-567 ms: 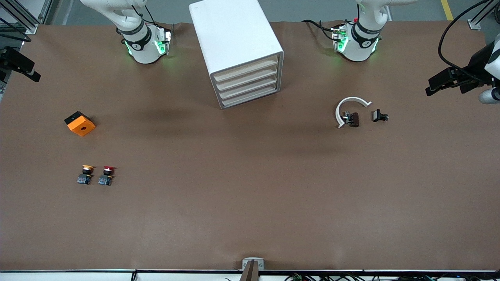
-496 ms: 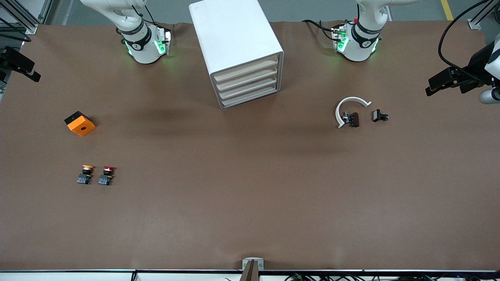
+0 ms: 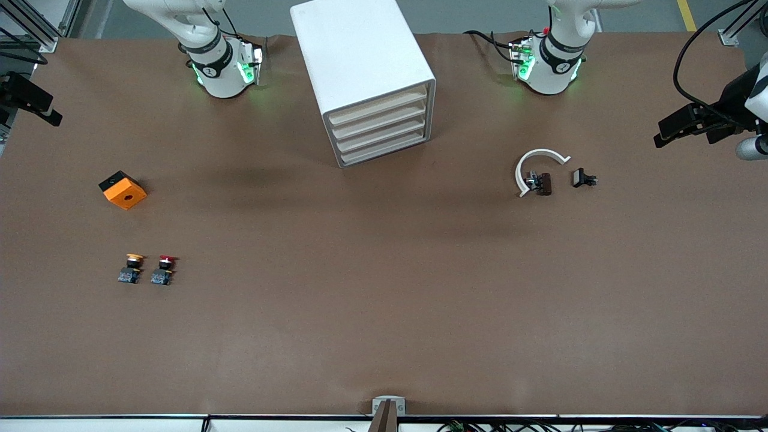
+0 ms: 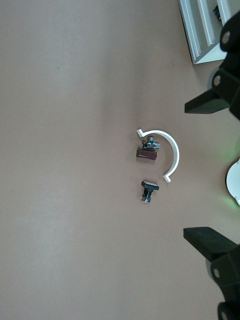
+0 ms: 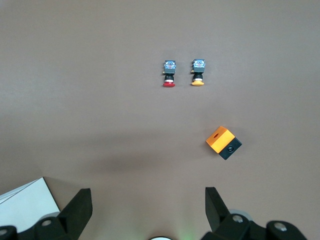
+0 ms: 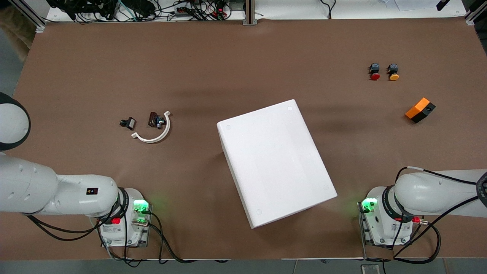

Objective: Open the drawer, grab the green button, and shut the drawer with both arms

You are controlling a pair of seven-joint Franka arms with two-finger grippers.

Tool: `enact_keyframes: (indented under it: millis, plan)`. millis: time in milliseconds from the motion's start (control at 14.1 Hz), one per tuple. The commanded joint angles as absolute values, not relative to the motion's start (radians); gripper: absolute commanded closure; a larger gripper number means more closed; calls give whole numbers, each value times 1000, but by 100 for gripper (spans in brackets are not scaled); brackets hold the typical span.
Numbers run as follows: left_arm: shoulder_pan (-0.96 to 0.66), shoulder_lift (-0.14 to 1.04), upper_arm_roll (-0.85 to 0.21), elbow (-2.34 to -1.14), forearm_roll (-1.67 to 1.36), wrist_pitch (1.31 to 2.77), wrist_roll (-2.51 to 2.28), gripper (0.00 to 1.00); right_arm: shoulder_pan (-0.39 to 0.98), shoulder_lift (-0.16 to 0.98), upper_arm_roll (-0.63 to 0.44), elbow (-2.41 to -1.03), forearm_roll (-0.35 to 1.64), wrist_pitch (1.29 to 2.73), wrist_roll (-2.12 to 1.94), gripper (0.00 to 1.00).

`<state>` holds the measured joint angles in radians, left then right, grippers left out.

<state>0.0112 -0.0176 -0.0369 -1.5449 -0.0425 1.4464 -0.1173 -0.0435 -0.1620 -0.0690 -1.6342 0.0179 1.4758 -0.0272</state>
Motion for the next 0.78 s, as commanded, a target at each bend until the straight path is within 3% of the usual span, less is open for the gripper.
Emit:
enact_keyframes:
  millis: [0,708]
  plan:
    - [20,8,-32,-1517,-29,1404,-112,0,-61,-178,-61,-1646,23,1482,-37,0]
    - [6,239,-37,-1548,-23,1492,-120,0,-60,-178,-61,-1646,23,1483,-37,0]
